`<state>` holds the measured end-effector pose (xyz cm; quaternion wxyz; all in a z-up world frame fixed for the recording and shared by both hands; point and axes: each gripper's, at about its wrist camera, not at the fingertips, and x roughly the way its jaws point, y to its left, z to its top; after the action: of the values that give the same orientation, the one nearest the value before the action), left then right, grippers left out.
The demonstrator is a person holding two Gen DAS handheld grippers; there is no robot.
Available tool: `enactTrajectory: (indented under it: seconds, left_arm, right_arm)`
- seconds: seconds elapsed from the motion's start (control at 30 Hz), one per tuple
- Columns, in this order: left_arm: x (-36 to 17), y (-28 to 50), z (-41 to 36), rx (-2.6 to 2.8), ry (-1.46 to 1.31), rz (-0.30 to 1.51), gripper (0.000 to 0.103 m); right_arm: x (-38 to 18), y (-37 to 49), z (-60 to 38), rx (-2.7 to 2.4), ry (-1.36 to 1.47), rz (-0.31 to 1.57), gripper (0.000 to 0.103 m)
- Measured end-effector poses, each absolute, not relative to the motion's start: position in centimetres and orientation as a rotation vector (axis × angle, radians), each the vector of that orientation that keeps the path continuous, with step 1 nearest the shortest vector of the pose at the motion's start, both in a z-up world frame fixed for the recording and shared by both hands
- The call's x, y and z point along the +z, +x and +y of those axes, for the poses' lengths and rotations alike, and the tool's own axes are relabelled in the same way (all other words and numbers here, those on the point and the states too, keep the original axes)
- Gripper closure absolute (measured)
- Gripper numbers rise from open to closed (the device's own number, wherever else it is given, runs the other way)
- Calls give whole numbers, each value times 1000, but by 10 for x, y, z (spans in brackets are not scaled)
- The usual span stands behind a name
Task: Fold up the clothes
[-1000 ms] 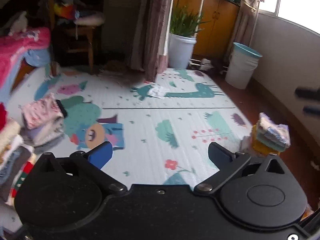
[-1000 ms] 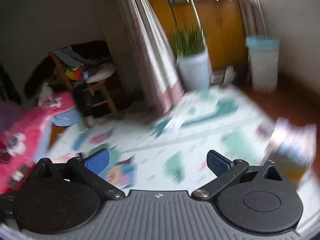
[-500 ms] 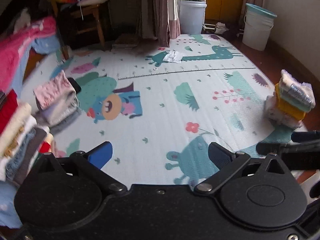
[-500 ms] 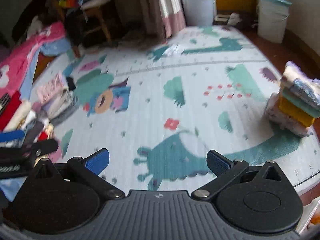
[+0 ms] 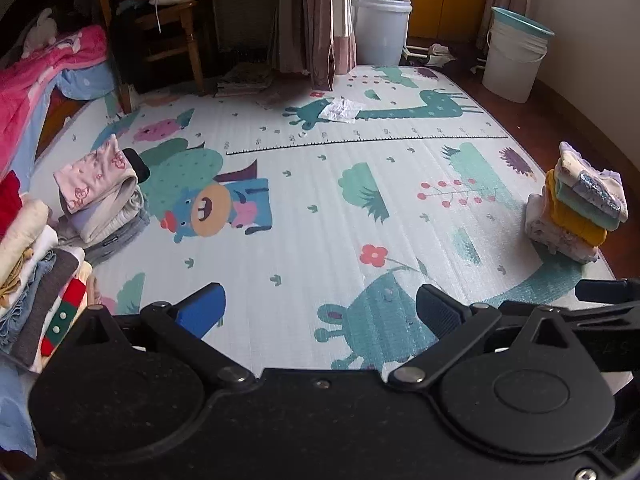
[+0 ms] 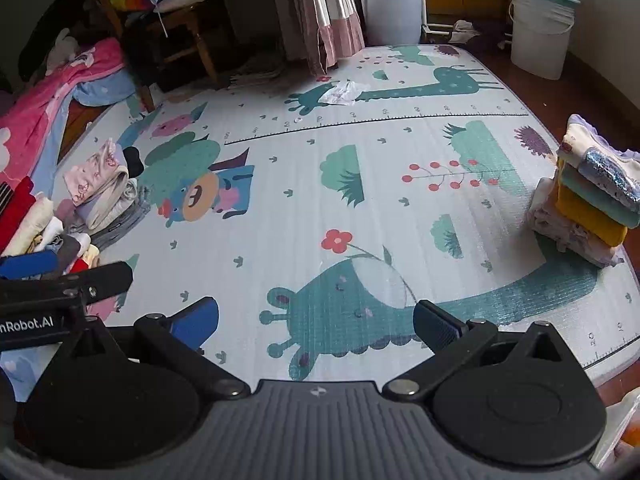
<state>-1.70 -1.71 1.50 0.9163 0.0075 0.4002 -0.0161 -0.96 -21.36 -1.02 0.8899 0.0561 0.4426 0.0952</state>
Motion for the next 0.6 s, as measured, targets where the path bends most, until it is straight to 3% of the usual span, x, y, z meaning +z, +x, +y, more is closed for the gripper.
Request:
enactTrajectory:
  seconds: [0.6]
  left_arm:
    - [7,-15,-11,-34,-37,882,1]
  right_arm:
    - [-19,-17,-210,188,121,970,0]
